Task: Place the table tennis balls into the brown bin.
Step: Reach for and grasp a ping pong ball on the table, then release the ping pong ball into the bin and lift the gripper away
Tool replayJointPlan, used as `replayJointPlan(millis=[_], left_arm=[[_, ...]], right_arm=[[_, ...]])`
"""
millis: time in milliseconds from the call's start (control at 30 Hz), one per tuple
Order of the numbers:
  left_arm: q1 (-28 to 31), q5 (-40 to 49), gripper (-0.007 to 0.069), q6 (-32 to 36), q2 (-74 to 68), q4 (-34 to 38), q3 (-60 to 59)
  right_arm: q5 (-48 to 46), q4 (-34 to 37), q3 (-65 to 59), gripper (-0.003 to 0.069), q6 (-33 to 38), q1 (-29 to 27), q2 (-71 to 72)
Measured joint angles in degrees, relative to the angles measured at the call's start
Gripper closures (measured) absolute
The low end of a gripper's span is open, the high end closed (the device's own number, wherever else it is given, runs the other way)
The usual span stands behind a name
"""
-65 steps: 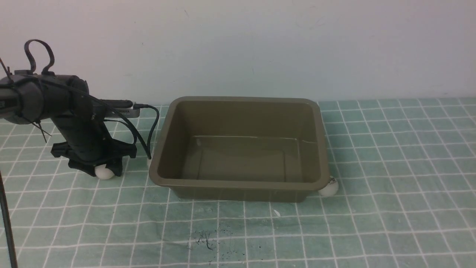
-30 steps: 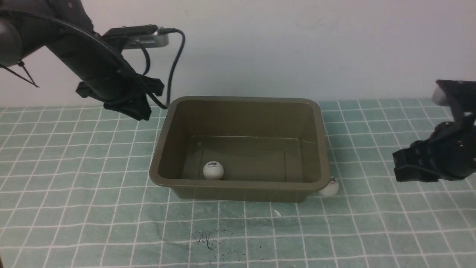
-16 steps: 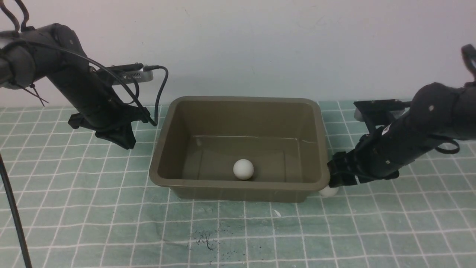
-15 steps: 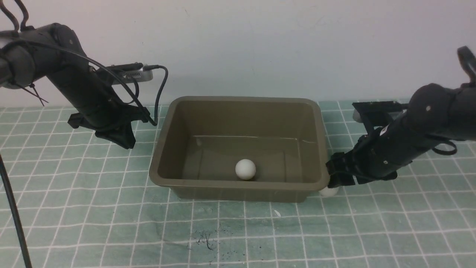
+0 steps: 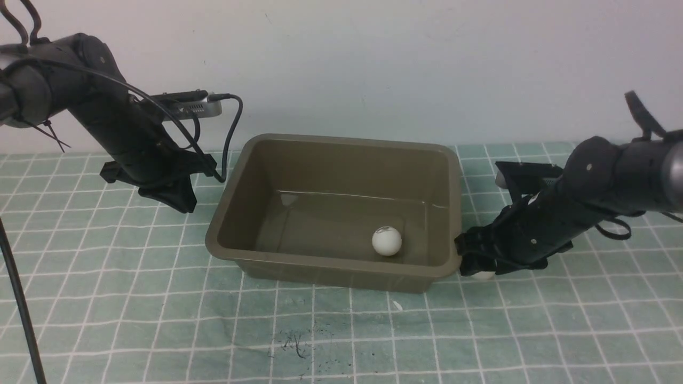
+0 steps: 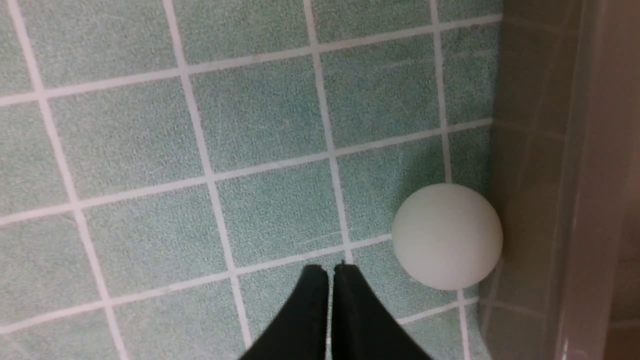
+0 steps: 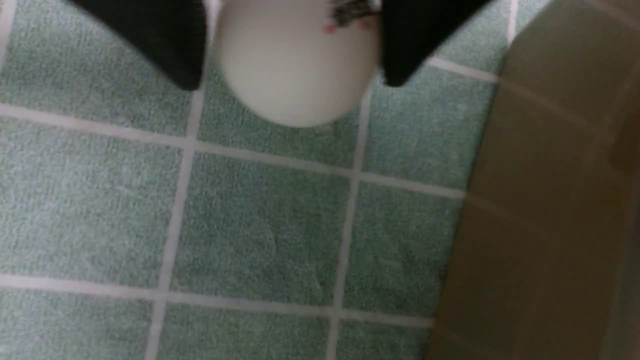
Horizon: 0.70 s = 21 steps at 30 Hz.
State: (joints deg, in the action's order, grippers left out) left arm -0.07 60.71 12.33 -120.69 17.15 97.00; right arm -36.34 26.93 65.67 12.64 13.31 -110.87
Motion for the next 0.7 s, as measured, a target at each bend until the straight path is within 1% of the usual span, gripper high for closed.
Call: replayJointPlan(millis=[67, 200, 300, 400, 533, 700], left_arm=[[0.0, 0.2, 0.0629, 0.0, -0.7, 0.8, 0.1], [0.0, 0.7, 0.0629, 0.0, -1.9, 1.3, 0.1], [-0.2, 2.3, 0.0629, 0.5, -2.2, 2.0, 0.1], [-1.1, 4.4, 0.0629, 2.5, -2.3, 3.8, 0.1], [-4.4, 6.7, 0.0629, 5.5, -2.3, 6.7, 0.1], [-6.9, 8.1, 0.0629, 5.9, -2.0, 6.8, 0.1]], right_arm=[[-1.9, -1.5, 0.0, 0.0298, -0.3, -0.1, 1.8], [-4.6, -3.0, 0.0, 0.0298, -1.5, -0.7, 8.9], [-4.0, -3.1, 0.0, 0.0298, -0.6, -0.2, 14.7], [-3.1, -3.0, 1.2, 0.0298, 0.1, 1.4, 18.3], [-3.2, -2.2, 4.8, 0.0298, 0.1, 2.0, 17.5], [-5.8, -2.1, 8.9, 0.0298, 0.1, 2.1, 13.5]])
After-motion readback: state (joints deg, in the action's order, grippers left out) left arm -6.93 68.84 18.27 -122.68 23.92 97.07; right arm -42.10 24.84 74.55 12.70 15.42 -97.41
